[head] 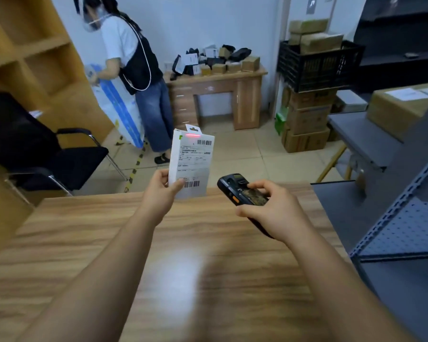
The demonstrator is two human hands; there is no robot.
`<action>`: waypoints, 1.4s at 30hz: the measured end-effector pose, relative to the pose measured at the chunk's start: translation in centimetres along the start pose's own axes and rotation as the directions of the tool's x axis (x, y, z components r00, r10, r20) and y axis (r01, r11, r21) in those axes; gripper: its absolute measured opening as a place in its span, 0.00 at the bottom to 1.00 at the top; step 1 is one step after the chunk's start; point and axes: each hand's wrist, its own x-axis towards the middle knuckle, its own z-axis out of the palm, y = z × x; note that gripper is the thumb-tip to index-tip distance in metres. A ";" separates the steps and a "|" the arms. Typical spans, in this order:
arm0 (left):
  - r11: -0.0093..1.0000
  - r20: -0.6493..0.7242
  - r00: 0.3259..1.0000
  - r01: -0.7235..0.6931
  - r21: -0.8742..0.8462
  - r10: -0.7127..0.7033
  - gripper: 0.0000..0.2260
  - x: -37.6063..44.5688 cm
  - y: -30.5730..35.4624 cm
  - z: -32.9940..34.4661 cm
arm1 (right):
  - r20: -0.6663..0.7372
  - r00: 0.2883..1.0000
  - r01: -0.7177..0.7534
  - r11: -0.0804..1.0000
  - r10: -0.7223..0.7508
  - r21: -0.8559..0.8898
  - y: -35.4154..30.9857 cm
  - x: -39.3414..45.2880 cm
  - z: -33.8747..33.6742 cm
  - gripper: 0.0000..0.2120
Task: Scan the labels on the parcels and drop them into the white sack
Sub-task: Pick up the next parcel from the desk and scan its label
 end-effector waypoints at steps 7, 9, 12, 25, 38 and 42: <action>1.000 -0.090 0.995 -0.030 0.001 0.030 0.12 -0.1 0.2 -3.2 | 0.059 0.998 0.013 1.000 -0.014 0.009 -3.1 0.0 1.3 0.25; 1.000 -0.099 0.995 -0.030 -0.009 0.029 0.13 0.1 0.1 -3.9 | 0.083 0.996 0.017 0.999 -0.014 -0.035 -3.7 0.0 1.6 0.26; 0.999 -0.089 0.996 -0.028 -0.022 0.026 0.13 0.3 -0.2 -5.1 | 0.105 0.994 0.015 0.998 -0.008 -0.068 -4.6 -0.2 2.5 0.26; 0.997 -0.073 0.995 -0.075 0.005 0.075 0.12 2.0 -1.7 -13.7 | 0.039 0.999 0.025 0.992 -0.020 -0.128 -10.3 -1.7 9.5 0.26; 0.987 0.240 0.964 -0.140 0.074 0.119 0.18 5.3 -2.2 -13.1 | -0.230 0.967 -0.120 0.992 0.105 -0.050 -10.4 -6.8 13.0 0.27; 0.956 0.473 0.872 -0.234 0.180 0.124 0.17 2.8 -2.7 -7.2 | -0.387 0.899 -0.241 0.969 0.204 -0.049 -7.1 -11.0 10.8 0.28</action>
